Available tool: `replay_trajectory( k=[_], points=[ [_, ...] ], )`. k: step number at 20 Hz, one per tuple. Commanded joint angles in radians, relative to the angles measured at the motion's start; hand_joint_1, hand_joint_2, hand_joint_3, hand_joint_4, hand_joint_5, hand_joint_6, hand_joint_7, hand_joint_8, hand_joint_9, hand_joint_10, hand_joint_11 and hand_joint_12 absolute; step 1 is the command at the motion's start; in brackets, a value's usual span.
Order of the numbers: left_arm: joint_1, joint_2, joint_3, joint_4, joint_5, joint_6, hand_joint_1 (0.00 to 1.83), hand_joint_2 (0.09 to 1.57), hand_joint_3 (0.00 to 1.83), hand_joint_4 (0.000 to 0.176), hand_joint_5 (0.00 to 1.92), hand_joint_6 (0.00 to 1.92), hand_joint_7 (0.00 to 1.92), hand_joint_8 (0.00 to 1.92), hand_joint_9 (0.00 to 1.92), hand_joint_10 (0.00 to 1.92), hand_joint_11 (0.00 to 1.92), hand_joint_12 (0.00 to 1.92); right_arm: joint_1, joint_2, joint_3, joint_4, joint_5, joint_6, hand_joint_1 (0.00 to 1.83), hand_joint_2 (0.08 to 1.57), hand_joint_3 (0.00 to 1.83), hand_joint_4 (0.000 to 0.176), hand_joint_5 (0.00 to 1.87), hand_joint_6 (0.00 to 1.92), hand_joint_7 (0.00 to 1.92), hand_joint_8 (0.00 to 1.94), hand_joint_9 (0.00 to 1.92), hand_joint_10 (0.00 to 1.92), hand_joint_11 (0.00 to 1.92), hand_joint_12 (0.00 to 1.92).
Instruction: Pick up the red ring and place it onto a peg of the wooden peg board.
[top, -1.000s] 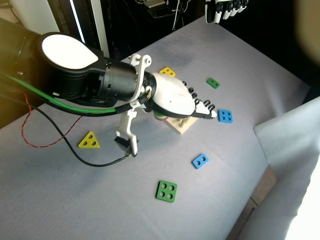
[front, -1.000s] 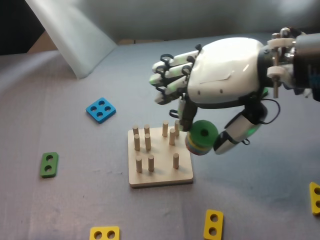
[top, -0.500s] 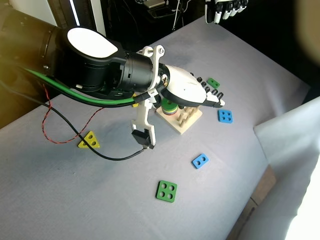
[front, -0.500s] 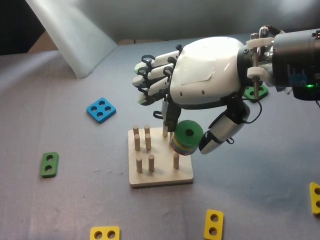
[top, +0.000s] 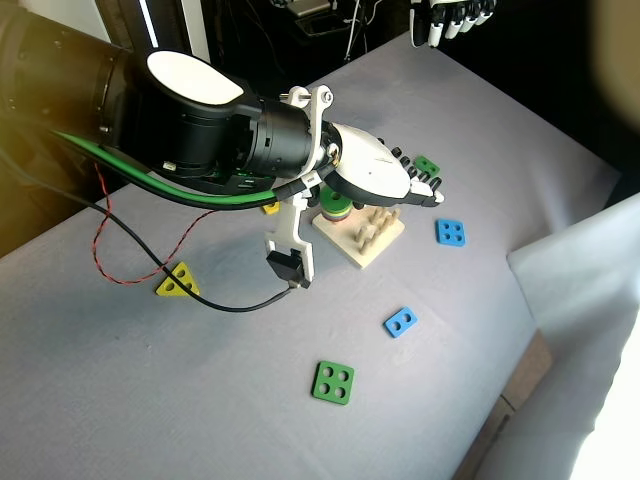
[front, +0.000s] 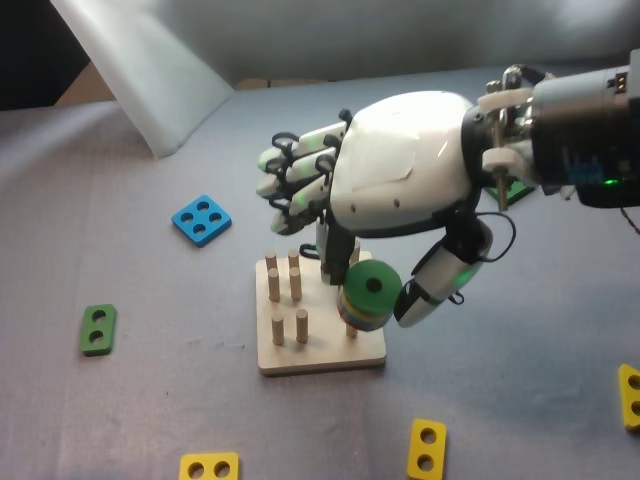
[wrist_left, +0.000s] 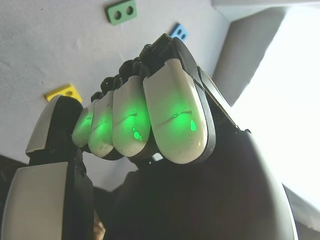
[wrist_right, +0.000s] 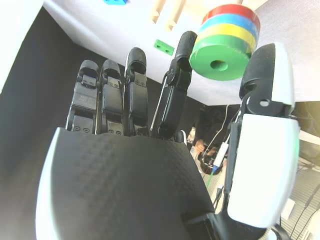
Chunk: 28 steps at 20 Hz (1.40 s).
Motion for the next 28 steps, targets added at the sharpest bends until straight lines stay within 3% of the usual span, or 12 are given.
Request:
replay_trajectory(
  k=[1, 6, 23, 28],
  points=[
    [-0.006, 0.004, 0.0, -0.01, -0.014, 0.005, 0.93, 1.41, 0.0, 0.176, 1.41, 1.92, 1.59, 1.92, 1.68, 1.92, 1.8, 1.92, 0.008, -0.008, -0.002, 0.011, -0.001, 0.003, 1.07, 1.03, 0.0, 0.176, 1.15, 0.71, 0.37, 0.0, 0.1, 0.01, 0.0, 0.0],
    [-0.006, 0.004, 0.0, -0.01, -0.015, 0.005, 0.87, 1.43, 0.01, 0.176, 1.41, 1.92, 1.6, 1.92, 1.68, 1.92, 1.8, 1.92, 0.003, -0.027, -0.002, -0.012, -0.008, 0.003, 1.06, 1.04, 0.0, 0.176, 1.13, 0.74, 0.38, 0.0, 0.11, 0.01, 0.0, 0.0],
    [-0.006, 0.004, 0.0, -0.01, -0.014, 0.005, 0.92, 1.41, 0.0, 0.176, 1.4, 1.92, 1.59, 1.92, 1.68, 1.92, 1.8, 1.92, -0.006, -0.048, 0.028, -0.014, -0.024, -0.001, 1.07, 1.02, 0.0, 0.176, 1.18, 0.66, 0.4, 0.0, 0.13, 0.0, 0.0, 0.0],
    [-0.005, 0.004, 0.0, -0.01, -0.014, 0.005, 0.94, 1.4, 0.0, 0.176, 1.4, 1.92, 1.6, 1.92, 1.69, 1.92, 1.8, 1.92, -0.008, -0.056, 0.031, -0.014, -0.024, -0.001, 1.06, 1.04, 0.0, 0.176, 1.14, 0.73, 0.39, 0.0, 0.12, 0.0, 0.0, 0.0]
  ],
)
